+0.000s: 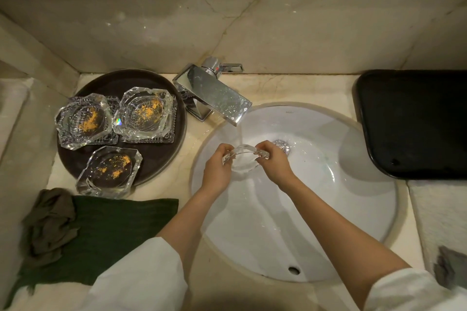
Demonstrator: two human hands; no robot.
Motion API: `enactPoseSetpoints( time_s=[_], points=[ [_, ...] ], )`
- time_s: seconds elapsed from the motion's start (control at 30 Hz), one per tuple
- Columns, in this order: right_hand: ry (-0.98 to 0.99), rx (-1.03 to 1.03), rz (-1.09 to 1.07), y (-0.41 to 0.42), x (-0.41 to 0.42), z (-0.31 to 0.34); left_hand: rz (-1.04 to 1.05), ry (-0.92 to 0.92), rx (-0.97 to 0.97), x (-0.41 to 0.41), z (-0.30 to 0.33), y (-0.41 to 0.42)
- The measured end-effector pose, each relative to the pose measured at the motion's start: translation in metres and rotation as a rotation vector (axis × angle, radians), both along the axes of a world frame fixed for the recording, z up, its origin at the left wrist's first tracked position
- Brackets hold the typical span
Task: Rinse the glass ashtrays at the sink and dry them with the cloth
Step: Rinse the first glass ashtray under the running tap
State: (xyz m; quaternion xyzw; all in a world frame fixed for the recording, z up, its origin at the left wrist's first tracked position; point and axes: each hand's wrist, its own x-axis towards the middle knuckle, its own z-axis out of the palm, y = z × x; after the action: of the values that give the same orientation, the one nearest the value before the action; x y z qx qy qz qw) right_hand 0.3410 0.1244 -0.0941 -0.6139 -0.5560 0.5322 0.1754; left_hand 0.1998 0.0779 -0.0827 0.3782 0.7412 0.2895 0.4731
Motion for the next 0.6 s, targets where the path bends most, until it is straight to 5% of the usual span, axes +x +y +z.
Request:
enactPoseSetpoints(
  time_s=[0.37,0.6],
  points=[
    [-0.058,-0.041,-0.018,-0.004,0.007,0.001,0.102,-0.179,-0.066,0.002,0.002,0.0],
    [-0.072,-0.095,0.035,-0.005,0.009,0.004,0.106,-0.122,-0.094,-0.002,0.005,-0.003]
  ],
)
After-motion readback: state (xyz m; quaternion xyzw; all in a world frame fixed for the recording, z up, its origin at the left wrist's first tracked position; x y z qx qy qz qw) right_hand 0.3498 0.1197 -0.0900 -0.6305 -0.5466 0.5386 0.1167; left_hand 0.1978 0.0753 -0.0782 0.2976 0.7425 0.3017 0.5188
